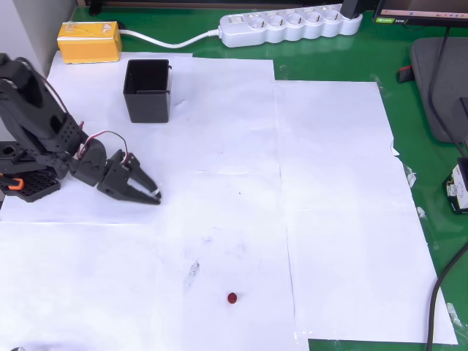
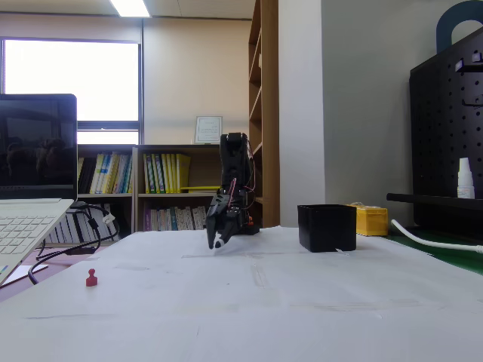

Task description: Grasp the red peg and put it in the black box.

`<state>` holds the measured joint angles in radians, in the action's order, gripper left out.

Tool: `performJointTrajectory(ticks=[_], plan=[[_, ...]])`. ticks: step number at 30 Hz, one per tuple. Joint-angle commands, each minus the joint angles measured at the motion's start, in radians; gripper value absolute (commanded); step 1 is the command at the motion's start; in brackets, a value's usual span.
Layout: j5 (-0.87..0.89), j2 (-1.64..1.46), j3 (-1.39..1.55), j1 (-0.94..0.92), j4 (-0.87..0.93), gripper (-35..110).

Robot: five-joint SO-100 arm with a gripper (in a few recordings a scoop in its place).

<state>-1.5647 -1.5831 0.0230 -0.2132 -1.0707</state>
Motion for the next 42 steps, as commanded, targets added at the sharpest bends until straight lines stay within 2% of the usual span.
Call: performJointTrajectory(ticks=[1,6,8,11,14,23,30,42], plan=[[0.037,-0.124,-0.037,0.038,-0.202,0],[0.034,-0.291,0.008,0.087,-0.364,0],[-0.061,-0.377,0.034,0.097,-0.397,0],[-0.057,-0.488,0.061,0.115,-0.472,0],[-0.091,-0.561,0.078,0.132,-0.483,0],[0.008,-0.727,0.149,0.149,-0.644,0],[0.041,-0.746,0.221,0.095,-0.644,0],[0.054,-0.765,0.474,-0.187,-0.545,0]])
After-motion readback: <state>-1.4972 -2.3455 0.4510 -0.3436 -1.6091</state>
